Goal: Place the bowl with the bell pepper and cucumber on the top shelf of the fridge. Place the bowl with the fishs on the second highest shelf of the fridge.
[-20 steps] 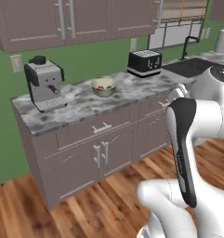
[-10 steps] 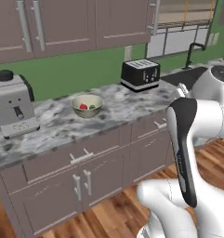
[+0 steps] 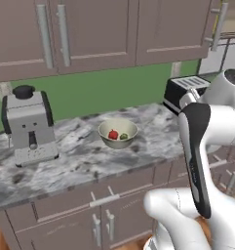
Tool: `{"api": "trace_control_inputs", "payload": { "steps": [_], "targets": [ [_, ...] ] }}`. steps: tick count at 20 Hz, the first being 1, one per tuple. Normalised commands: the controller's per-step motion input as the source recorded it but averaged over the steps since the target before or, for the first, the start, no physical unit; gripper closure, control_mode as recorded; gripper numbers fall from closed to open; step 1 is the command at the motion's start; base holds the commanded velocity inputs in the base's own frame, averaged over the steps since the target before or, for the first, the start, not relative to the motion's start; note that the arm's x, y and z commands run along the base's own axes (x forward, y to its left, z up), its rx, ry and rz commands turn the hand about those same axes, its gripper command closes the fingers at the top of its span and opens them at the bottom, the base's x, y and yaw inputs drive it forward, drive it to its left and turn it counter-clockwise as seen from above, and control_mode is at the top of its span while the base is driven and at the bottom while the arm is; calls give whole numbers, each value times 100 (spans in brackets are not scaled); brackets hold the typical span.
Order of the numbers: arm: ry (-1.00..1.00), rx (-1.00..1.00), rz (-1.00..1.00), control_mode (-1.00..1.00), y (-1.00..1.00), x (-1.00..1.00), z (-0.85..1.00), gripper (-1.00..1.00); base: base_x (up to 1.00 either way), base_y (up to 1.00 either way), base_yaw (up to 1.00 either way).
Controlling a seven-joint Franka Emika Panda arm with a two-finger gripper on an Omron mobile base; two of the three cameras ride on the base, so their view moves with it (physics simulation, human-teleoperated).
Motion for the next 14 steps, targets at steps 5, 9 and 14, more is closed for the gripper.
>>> {"api": "trace_control_inputs", "payload": {
  "steps": [5, 9, 14],
  "targets": [
    [0, 0, 0, 100, 0, 0, 0, -100, 64, 2, 36],
    [0, 0, 0, 100, 0, 0, 0, -100, 1, -3, 2],
    [0, -3, 12, -100, -21, 15, -20, -100, 0, 0, 1]
  ]
}}
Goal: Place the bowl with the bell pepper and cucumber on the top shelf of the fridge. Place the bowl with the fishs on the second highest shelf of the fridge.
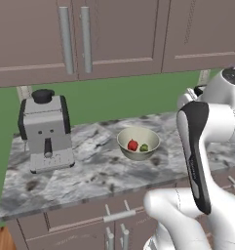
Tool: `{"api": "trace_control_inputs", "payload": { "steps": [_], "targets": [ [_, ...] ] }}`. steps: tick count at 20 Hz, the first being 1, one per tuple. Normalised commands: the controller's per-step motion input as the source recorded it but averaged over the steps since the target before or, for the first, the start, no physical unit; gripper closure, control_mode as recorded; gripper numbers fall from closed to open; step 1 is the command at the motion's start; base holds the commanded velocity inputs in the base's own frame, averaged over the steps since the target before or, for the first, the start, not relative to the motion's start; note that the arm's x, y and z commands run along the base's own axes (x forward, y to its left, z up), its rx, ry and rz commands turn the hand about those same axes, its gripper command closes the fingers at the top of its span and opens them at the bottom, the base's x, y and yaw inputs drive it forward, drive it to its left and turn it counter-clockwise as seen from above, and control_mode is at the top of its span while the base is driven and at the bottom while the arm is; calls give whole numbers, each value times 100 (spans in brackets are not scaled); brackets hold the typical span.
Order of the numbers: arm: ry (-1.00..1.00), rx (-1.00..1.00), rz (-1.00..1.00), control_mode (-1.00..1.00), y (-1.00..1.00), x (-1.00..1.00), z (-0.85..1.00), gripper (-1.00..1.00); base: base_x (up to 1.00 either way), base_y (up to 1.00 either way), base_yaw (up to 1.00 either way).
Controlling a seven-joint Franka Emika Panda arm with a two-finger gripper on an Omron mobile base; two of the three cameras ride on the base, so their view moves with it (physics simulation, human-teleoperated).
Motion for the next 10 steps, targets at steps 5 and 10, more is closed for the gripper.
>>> {"api": "trace_control_inputs", "payload": {
  "steps": [5, 10],
  "targets": [
    [1, -3, 18, -100, -36, 57, -54, -100, 0, 0, 0],
    [0, 0, 13, -100, -36, 73, -66, -100, 0, 0, 0]
  ]
}}
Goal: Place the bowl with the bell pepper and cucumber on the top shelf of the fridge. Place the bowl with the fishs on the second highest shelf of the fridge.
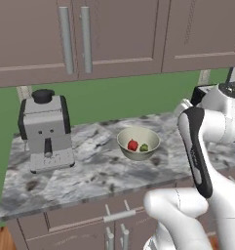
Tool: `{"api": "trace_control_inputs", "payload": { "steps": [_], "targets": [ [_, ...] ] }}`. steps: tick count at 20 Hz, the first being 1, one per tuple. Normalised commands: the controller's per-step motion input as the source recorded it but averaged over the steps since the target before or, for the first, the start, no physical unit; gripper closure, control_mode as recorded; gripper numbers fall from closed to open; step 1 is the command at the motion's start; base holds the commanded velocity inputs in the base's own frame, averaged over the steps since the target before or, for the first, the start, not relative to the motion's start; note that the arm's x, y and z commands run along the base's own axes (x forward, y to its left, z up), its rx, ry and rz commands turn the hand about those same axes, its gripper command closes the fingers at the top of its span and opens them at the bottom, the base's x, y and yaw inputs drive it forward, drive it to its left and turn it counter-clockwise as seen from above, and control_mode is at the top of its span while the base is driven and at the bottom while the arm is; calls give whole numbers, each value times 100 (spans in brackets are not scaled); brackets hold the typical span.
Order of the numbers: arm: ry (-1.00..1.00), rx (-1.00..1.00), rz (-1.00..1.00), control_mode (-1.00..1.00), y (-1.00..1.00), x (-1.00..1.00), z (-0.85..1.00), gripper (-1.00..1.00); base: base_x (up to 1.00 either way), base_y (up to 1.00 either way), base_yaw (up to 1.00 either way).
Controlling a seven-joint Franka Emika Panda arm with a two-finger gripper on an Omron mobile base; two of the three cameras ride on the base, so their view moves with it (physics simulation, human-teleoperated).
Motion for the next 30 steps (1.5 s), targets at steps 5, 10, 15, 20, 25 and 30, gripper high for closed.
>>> {"api": "trace_control_inputs", "payload": {
  "steps": [5, 10, 15, 20, 25, 30],
  "targets": [
    [2, 0, 10, -100, -5, 96, -64, -100, 0, 0, 0],
    [7, 0, 16, -100, 0, 100, -55, -100, 0, 0, 0],
    [26, 0, 15, -100, -5, 55, -10, -100, 0, 0, 0],
    [21, -3, 7, -100, 9, 26, -32, -100, 0, 0, 0],
    [8, -5, 9, -100, 8, 23, -69, -100, 0, 0, 0],
    [0, -3, 8, -100, 0, 21, -46, -100, 0, 0, 0]
  ]
}}
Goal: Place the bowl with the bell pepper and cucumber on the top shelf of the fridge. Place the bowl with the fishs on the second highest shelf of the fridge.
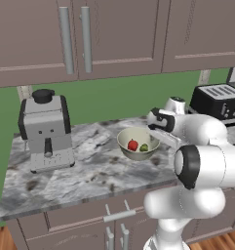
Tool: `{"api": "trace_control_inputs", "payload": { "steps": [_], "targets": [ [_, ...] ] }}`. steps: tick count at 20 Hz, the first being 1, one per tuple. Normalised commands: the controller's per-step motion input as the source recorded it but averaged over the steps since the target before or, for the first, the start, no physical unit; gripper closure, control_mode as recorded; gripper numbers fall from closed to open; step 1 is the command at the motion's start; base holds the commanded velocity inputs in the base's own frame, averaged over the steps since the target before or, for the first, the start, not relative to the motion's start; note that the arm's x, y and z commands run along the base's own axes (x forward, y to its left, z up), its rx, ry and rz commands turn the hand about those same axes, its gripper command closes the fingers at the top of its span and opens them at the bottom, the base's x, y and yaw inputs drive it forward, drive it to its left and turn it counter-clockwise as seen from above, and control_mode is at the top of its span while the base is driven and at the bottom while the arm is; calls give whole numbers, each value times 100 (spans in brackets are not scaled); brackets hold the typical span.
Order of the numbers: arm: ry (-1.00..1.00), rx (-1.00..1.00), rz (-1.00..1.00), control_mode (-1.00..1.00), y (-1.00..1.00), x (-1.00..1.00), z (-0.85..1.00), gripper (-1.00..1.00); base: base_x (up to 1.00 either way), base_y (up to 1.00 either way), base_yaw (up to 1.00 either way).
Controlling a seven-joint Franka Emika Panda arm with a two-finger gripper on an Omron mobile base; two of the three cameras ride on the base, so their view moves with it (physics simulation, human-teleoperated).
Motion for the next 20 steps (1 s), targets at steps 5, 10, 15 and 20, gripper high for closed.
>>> {"api": "trace_control_inputs", "payload": {
  "steps": [5, 10, 15, 20],
  "targets": [
    [-4, -7, 5, -100, 0, 18, -43, -100, 0, 0, 0],
    [-5, -4, 0, -100, 0, 22, -20, 100, 0, 0, 0],
    [0, 0, 0, -100, 0, 0, -1, 100, 0, 0, 0],
    [-5, 0, 0, -100, 0, -8, 0, 100, 0, 0, 0]
  ]
}}
